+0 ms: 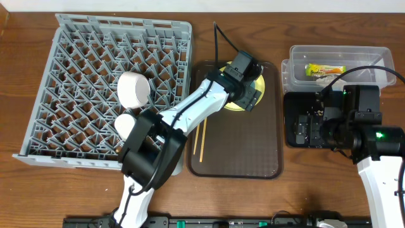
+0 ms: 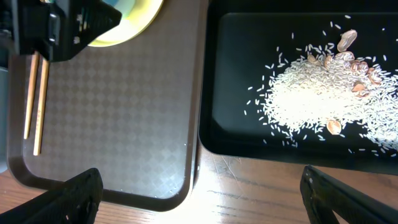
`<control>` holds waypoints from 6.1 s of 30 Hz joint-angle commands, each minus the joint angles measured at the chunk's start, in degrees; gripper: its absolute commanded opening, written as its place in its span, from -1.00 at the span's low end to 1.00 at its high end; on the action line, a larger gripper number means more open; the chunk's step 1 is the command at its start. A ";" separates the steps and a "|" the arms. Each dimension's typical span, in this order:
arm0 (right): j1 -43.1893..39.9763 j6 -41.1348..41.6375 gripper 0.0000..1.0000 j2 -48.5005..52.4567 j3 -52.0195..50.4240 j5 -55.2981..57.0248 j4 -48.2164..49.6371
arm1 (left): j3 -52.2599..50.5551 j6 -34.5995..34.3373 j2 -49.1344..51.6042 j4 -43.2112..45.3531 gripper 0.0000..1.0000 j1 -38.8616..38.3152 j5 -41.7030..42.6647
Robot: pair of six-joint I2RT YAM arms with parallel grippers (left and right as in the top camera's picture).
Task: Sort waste into correct bins and load items into the dishwasher
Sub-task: 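Reach the left gripper to the blue bowl and grasp its rim, then carry the blue bowl with the left gripper into the dish rack, then reach the left gripper to the chopsticks on the brown tray and grasp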
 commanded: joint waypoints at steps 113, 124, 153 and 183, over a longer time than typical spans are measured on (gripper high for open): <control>-0.70 0.35 0.98 0.00 1.05 0.26 -1.16 | 0.13 -4.79 -15.21 -7.15 0.12 55.80 51.84; -0.70 0.35 0.98 0.00 1.05 0.28 -1.09 | 0.13 0.33 -30.73 -30.64 0.33 41.38 20.72; -0.70 0.35 0.99 0.00 1.05 0.26 -1.31 | -20.96 -20.96 -21.90 -22.38 0.47 2.51 -0.70; -0.70 0.33 0.99 0.00 1.05 0.24 -1.31 | -21.97 -20.96 -11.52 -12.74 0.46 -0.79 -5.20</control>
